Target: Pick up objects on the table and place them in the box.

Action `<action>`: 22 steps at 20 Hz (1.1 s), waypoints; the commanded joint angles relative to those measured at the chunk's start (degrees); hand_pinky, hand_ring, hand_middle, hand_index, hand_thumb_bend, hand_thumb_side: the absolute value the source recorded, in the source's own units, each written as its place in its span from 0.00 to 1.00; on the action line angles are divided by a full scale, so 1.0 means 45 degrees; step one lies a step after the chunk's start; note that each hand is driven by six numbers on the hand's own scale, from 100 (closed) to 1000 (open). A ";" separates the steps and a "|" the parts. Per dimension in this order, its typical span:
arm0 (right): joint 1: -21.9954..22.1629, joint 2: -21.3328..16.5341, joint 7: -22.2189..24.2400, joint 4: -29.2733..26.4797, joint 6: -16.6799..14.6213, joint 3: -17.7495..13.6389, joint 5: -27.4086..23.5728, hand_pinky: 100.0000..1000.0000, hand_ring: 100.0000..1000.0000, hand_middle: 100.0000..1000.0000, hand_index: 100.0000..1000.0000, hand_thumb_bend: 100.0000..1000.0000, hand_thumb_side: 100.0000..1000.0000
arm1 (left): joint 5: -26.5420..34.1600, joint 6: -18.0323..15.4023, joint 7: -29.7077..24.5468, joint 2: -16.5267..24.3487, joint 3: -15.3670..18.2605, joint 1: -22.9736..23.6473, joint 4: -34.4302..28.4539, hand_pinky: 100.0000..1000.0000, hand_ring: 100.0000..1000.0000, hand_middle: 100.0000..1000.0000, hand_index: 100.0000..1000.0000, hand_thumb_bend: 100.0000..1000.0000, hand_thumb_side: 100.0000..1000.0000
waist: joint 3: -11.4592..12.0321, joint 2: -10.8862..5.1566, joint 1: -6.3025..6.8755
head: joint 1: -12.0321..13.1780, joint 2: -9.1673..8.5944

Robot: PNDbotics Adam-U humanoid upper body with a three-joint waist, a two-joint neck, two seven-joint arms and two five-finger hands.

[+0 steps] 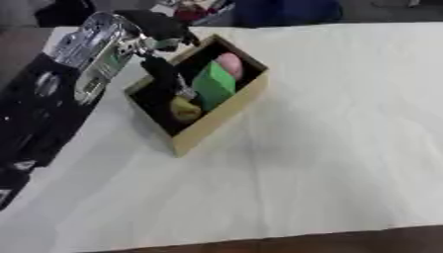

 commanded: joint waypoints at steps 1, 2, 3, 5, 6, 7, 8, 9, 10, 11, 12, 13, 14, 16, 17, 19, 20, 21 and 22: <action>-0.0110 -0.0180 -0.0037 -0.0181 0.0023 -0.0158 -0.0070 0.95 0.75 0.69 0.80 0.00 0.61 | 0.0004 0.0123 0.0360 0.0320 0.0308 -0.0126 -0.0612 0.86 0.87 0.82 0.93 0.60 0.79 | 0.0028 -0.0365 -0.0084 | -0.0011 -0.0016; -0.0102 -0.0185 -0.0043 -0.0183 0.0024 -0.0167 -0.0063 0.95 0.75 0.69 0.80 0.00 0.61 | 0.0050 0.0276 0.0696 0.0403 0.0418 -0.0067 -0.1020 0.85 0.85 0.79 0.91 0.55 0.80 | 0.0047 -0.0362 -0.0092 | -0.0009 -0.0005; -0.0091 -0.0190 -0.0054 -0.0188 0.0019 -0.0181 -0.0061 0.95 0.75 0.69 0.80 0.00 0.61 | 0.0115 0.0515 0.1154 0.0493 0.0547 0.0056 -0.1596 0.84 0.84 0.77 0.90 0.46 0.83 | 0.0068 -0.0357 -0.0100 | -0.0006 0.0006; -0.0073 -0.0194 -0.0092 -0.0201 0.0010 -0.0223 -0.0064 0.95 0.75 0.69 0.80 0.00 0.61 | 0.0614 0.1439 0.2520 0.0628 0.1021 0.0475 -0.3303 0.84 0.82 0.75 0.91 0.38 0.88 | 0.0125 -0.0328 -0.0131 | 0.0017 0.0026; -0.0062 -0.0197 -0.0114 -0.0207 0.0006 -0.0246 -0.0066 0.95 0.75 0.69 0.80 0.00 0.61 | 0.0924 0.2071 0.3336 0.0696 0.1368 0.0736 -0.4247 0.83 0.78 0.72 0.89 0.26 0.94 | 0.0171 -0.0316 -0.0153 | 0.0010 0.0044; -0.0049 -0.0205 -0.0139 -0.0216 0.0001 -0.0269 -0.0069 0.95 0.75 0.69 0.80 0.00 0.61 | 0.1249 0.2768 0.4195 0.0772 0.1690 0.1060 -0.5171 0.83 0.77 0.69 0.87 0.24 0.93 | 0.0210 -0.0311 -0.0163 | 0.0002 0.0057; -0.0026 -0.0196 -0.0169 -0.0226 0.0004 -0.0295 -0.0073 0.95 0.75 0.69 0.80 0.00 0.61 | 0.1618 0.3503 0.5162 0.0791 0.2057 0.1470 -0.6136 0.82 0.76 0.67 0.87 0.18 0.96 | 0.0269 -0.0318 -0.0172 | -0.0009 0.0084; -0.0004 -0.0180 -0.0196 -0.0239 0.0015 -0.0315 -0.0076 0.95 0.75 0.69 0.80 0.00 0.61 | 0.2068 0.4136 0.6053 0.0789 0.2319 0.1908 -0.7016 0.82 0.75 0.67 0.87 0.18 0.96 | 0.0313 -0.0331 -0.0174 | -0.0026 0.0108; 0.0019 -0.0129 -0.0218 -0.0255 0.0043 -0.0329 -0.0081 0.95 0.75 0.69 0.80 0.00 0.61 | 0.2622 0.4589 0.7028 0.0692 0.2564 0.2322 -0.7609 0.82 0.75 0.66 0.87 0.14 0.98 | 0.0366 -0.0361 -0.0183 | -0.0053 0.0144; 0.0033 -0.0079 -0.0233 -0.0280 0.0077 -0.0337 -0.0088 0.95 0.75 0.69 0.80 0.00 0.61 | 0.3246 0.4808 0.8162 0.0558 0.2795 0.2701 -0.7912 0.82 0.74 0.65 0.87 0.13 0.98 | 0.0418 -0.0390 -0.0192 | -0.0086 0.0172; 0.0042 -0.0040 -0.0245 -0.0310 0.0106 -0.0342 -0.0093 0.95 0.75 0.69 0.80 0.00 0.61 | 0.3870 0.4863 0.9363 0.0411 0.3037 0.3045 -0.8051 0.81 0.73 0.64 0.86 0.12 0.99 | 0.0465 -0.0419 -0.0208 | -0.0114 0.0206; 0.0049 -0.0013 -0.0261 -0.0339 0.0130 -0.0348 -0.0100 0.95 0.75 0.69 0.80 0.00 0.61 | 0.4505 0.4815 1.0580 0.0290 0.3265 0.3380 -0.8119 0.81 0.73 0.64 0.86 0.11 1.00 | 0.0503 -0.0445 -0.0223 | -0.0138 0.0241; 0.0057 0.0014 -0.0283 -0.0367 0.0145 -0.0358 -0.0109 0.95 0.76 0.69 0.80 0.00 0.62 | 0.5174 0.4724 1.1794 0.0162 0.3511 0.3739 -0.8152 0.80 0.72 0.63 0.86 0.10 1.00 | 0.0540 -0.0475 -0.0243 | -0.0158 0.0280; 0.0082 0.0043 -0.0325 -0.0419 0.0161 -0.0374 -0.0131 0.95 0.76 0.69 0.80 0.00 0.62 | 0.6618 0.4378 1.4085 -0.0007 0.3888 0.4469 -0.8177 0.79 0.70 0.60 0.85 0.10 1.00 | 0.0592 -0.0521 -0.0263 | -0.0177 0.0315; 0.0103 0.0070 -0.0344 -0.0444 0.0166 -0.0387 -0.0147 0.95 0.76 0.69 0.80 0.00 0.62 | 0.7425 0.4095 1.5221 -0.0156 0.4095 0.4933 -0.8181 0.79 0.69 0.59 0.85 0.10 1.00 | 0.0629 -0.0548 -0.0272 | -0.0158 0.0330; 0.0130 0.0102 -0.0361 -0.0490 0.0173 -0.0398 -0.0179 0.95 0.76 0.69 0.80 0.00 0.62 | 0.8787 0.3452 1.6937 -0.0261 0.4271 0.5594 -0.8183 0.79 0.69 0.59 0.85 0.10 1.00 | 0.0665 -0.0577 -0.0275 | -0.0127 0.0343; 0.0135 0.0108 -0.0364 -0.0505 0.0179 -0.0399 -0.0190 0.95 0.76 0.69 0.80 0.00 0.62 | 0.9230 0.3224 1.7438 -0.0248 0.4280 0.5757 -0.8184 0.79 0.69 0.59 0.85 0.10 1.00 | 0.0669 -0.0583 -0.0274 | -0.0119 0.0346; 0.0132 0.0122 -0.0365 -0.0524 0.0173 -0.0402 -0.0205 0.96 0.76 0.69 0.81 0.00 0.62 | 0.9578 0.3025 1.7811 -0.0292 0.4298 0.5977 -0.8184 0.78 0.67 0.58 0.85 0.12 1.00 | 0.0691 -0.0584 -0.0281 | -0.0110 0.0331; 0.0129 0.0177 -0.0359 -0.0577 0.0114 -0.0407 -0.0269 0.95 0.76 0.69 0.81 0.00 0.62 | 1.0114 0.2406 1.8407 -0.0588 0.4412 0.6743 -0.8184 0.78 0.67 0.58 0.85 0.12 1.00 | 0.0773 -0.0602 -0.0306 | -0.0086 0.0300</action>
